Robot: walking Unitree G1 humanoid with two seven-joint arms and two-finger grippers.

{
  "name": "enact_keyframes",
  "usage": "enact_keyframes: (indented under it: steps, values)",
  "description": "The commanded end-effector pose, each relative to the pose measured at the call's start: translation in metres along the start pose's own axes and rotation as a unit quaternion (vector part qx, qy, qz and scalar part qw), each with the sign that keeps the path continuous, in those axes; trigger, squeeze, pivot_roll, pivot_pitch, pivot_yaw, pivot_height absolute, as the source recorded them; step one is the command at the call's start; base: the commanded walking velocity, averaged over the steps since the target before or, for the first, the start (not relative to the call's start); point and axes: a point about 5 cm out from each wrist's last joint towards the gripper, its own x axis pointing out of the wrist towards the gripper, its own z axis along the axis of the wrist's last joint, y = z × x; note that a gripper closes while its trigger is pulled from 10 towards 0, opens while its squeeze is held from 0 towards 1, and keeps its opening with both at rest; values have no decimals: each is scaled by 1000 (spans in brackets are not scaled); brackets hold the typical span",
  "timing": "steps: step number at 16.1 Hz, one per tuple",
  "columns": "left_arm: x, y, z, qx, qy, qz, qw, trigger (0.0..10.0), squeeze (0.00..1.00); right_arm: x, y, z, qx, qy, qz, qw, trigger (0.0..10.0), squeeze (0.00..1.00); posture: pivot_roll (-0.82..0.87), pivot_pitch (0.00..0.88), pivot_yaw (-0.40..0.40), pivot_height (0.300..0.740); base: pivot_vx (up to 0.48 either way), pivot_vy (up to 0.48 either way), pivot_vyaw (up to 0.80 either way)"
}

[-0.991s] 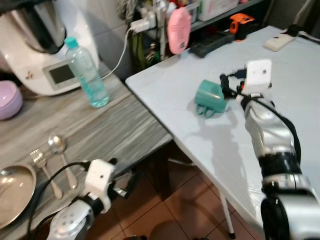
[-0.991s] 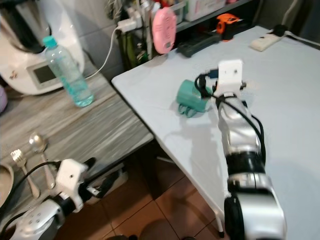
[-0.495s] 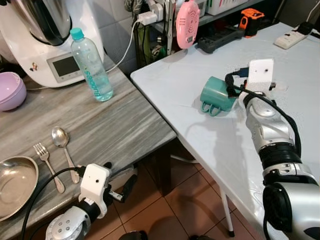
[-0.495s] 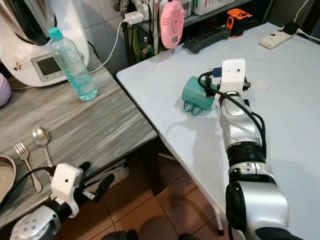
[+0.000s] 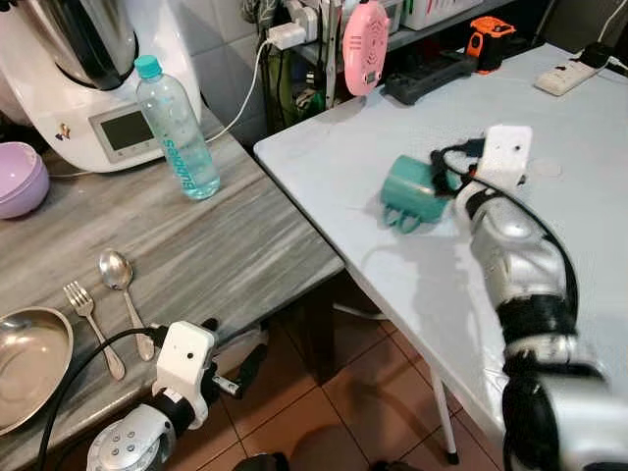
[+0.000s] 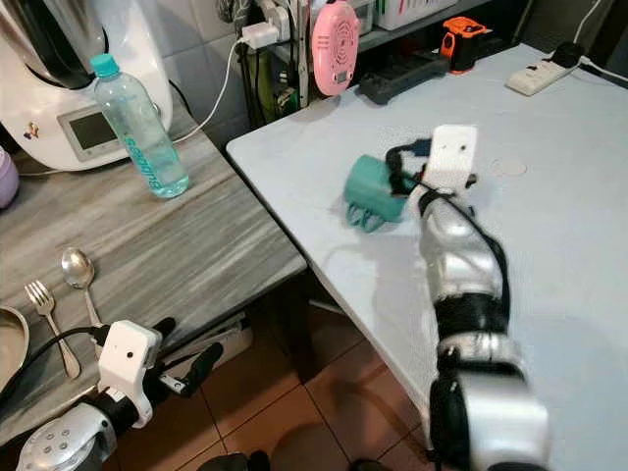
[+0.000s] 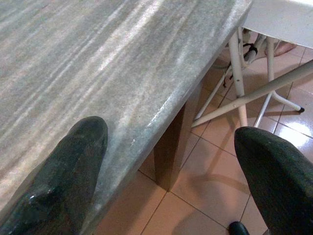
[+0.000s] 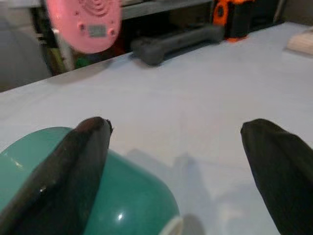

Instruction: Setting the table

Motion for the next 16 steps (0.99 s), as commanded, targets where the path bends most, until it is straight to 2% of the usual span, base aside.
enact_keyframes:
  steps: [1,3,7,10,16]
  values:
    - [-3,3,-3,3,10,7,1000,10000,0,-8,12,-17,7,37,25,999,10000,0,113,162,70,740,0,0,0]
    - [-2,2,-4,2,9,5,1000,10000,0,-26,29,-28,16,51,54,997,10000,0,106,162,69,740,0,0,0]
    - [1,0,-4,1,8,3,1000,10000,0,-54,44,-35,15,65,72,995,10000,0,91,163,64,740,0,0,0]
    - [3,0,-2,-1,4,3,1000,10000,0,-66,39,-42,-4,76,55,996,10000,0,88,159,65,740,0,0,0]
    - [5,3,1,3,0,3,1000,10000,0,-65,8,-44,-37,99,-33,994,10000,0,89,152,76,740,0,0,0]
